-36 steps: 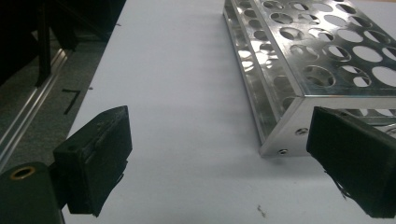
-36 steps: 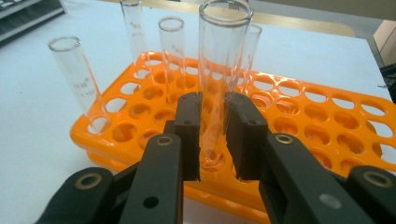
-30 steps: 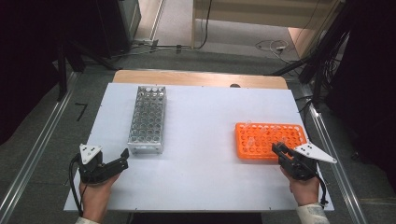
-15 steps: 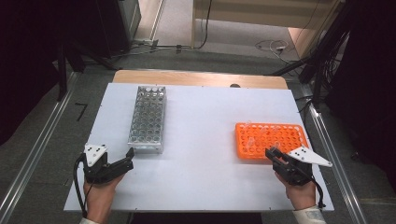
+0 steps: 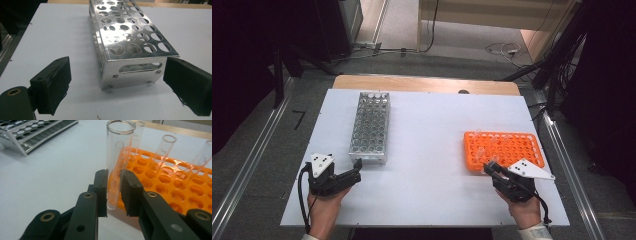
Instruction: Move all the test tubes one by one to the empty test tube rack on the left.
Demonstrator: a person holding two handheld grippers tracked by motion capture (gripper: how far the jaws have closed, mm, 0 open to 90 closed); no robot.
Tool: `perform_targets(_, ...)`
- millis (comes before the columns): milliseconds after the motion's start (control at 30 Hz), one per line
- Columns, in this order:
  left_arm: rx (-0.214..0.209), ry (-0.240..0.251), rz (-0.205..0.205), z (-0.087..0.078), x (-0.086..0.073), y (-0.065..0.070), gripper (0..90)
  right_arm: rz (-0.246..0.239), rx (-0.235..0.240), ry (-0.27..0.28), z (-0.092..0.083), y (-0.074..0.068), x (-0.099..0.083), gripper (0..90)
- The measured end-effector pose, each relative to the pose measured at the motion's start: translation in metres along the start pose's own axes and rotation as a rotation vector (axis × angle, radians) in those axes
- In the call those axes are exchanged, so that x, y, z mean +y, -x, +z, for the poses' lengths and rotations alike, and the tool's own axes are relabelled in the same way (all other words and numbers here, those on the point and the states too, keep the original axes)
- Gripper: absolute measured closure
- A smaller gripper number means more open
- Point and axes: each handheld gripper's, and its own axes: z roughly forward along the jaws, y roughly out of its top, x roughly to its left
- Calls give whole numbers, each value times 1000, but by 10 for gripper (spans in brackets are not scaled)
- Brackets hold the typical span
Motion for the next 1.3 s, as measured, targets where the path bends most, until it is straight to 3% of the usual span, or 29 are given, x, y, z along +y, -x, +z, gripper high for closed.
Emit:
perform_targets(600,-44,22,50,-5,4,21,80,-44,71,-22,17,-26,4,730)
perform_targets(1100,-108,2,95,6,6,46,111,-109,145,-54,43,-57,9,729)
perform_targets(1300,-145,-5,119,12,8,60,120,-109,156,-66,58,-63,12,730)
